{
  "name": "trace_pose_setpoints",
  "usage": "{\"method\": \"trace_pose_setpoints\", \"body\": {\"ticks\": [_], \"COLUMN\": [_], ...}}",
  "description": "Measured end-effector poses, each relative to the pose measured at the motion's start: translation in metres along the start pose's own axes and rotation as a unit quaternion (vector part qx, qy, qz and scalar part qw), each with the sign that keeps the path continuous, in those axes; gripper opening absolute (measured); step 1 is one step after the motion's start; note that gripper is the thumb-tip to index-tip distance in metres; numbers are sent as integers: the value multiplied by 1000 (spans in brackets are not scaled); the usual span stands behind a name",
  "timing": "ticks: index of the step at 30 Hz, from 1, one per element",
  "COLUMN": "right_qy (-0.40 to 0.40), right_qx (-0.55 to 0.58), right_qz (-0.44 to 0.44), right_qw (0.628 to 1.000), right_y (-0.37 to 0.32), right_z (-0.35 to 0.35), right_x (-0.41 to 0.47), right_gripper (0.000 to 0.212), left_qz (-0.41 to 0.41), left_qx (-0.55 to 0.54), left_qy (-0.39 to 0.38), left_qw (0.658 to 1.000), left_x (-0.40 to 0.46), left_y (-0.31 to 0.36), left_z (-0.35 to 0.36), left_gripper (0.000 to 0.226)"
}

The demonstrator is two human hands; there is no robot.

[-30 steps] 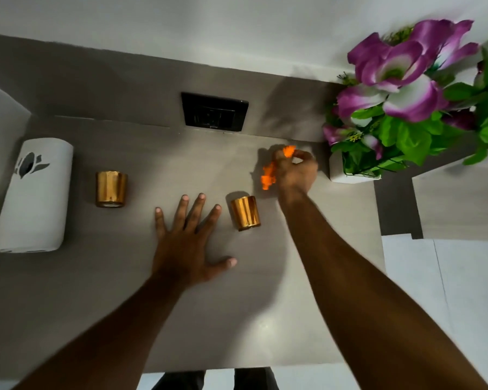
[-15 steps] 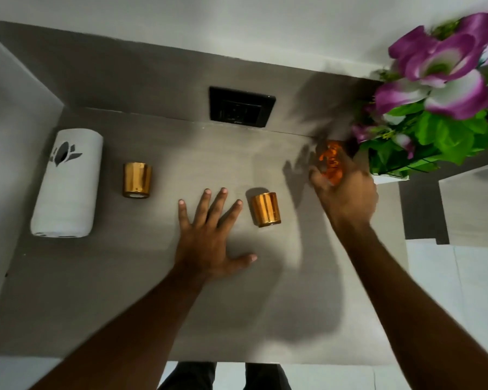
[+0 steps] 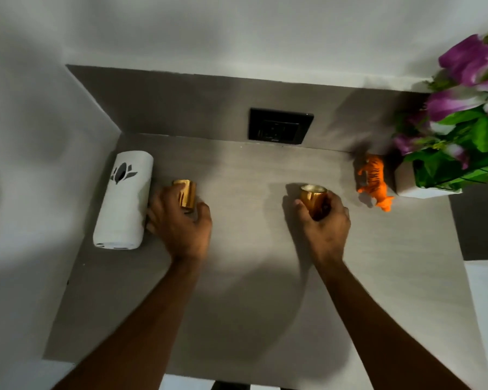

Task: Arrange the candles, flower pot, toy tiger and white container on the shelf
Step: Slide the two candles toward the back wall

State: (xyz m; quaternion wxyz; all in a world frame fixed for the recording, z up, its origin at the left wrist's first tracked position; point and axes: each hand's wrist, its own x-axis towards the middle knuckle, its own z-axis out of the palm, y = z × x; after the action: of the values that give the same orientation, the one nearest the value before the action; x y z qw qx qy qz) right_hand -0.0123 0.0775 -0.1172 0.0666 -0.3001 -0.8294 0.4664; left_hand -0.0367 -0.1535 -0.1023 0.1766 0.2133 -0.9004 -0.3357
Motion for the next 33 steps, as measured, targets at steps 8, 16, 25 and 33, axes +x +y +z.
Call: {"method": "trace_pose_setpoints", "body": {"ticks": [8, 16, 25, 33], "right_qy": [34, 42, 59, 53], "right_qx": [73, 64, -1, -10], "right_qz": [-38, -61, -55, -38], "right_qw": [996, 995, 997, 998], "right_y": [-17, -13, -7, -3], "right_z": [20, 35, 48, 52], "right_x": [60, 82, 86, 91], "right_gripper": [65, 68, 78, 81], "left_qz": [-60, -38, 0, -13], "left_qx": [26, -2, -191, -230], "left_qy": [-72, -59, -101, -93], "left_qw": [995, 998, 976, 969], "left_x": [28, 30, 38, 39], "left_y": [1, 14, 65, 80], "left_z": [12, 20, 86, 121], "left_gripper": [84, 32, 82, 87]}}
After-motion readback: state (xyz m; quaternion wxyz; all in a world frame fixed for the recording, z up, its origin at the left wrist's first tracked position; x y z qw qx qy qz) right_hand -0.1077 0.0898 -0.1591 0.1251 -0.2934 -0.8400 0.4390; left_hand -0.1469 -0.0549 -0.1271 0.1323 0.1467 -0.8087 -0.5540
